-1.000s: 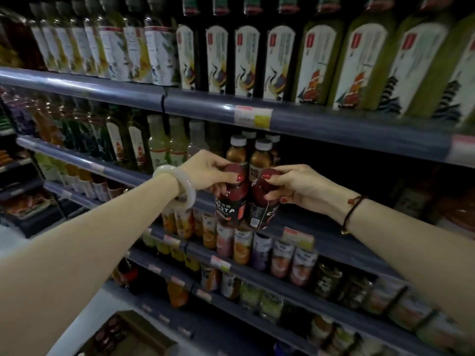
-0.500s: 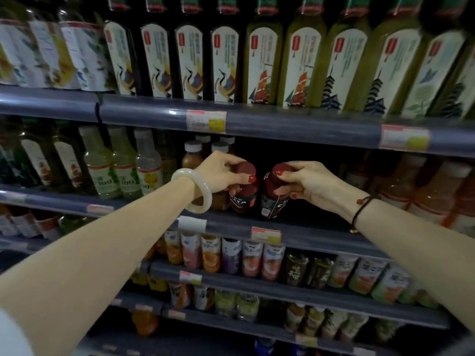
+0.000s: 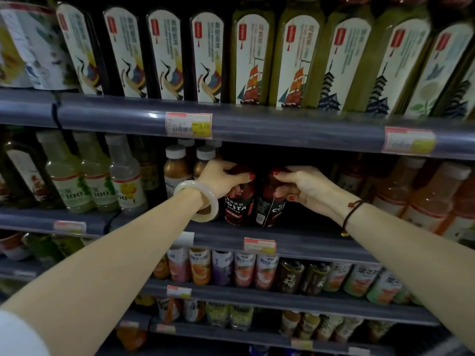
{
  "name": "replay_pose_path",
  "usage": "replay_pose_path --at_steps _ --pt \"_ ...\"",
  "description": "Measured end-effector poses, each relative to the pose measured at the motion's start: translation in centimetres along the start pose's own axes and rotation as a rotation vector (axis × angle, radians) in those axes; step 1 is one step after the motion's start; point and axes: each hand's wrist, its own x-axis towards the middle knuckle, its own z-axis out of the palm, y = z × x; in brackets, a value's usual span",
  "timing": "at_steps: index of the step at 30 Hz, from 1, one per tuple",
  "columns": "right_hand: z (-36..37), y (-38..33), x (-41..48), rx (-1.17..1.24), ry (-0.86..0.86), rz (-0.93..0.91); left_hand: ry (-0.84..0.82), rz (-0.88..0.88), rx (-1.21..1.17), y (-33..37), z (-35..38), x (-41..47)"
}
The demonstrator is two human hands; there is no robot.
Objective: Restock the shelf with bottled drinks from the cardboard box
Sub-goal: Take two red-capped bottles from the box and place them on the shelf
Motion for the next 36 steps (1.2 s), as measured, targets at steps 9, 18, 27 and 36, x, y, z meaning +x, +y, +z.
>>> replay_pose_path --at_steps 9,18,27,36 --pt "-0.4 1.3 2.2 -0.336 0.070 -0.129 0.058 0.025 0.293 -0.8 0.5 2.0" --pt "-0.6 4.5 2.1 -0.553 0.026 -0.240 -0.013 0.022 0.548 -0.9 1.0 1.7" --pt "-0.4 6.0 3.2 -0.497 0.010 -0.139 0.095 -0.026 0.500 -3.8 2.8 1.0" --pt "0.2 6.7 3.9 -0.487 0.110 -0.192 0.176 -0.080 0.546 -4.1 4.5 2.3"
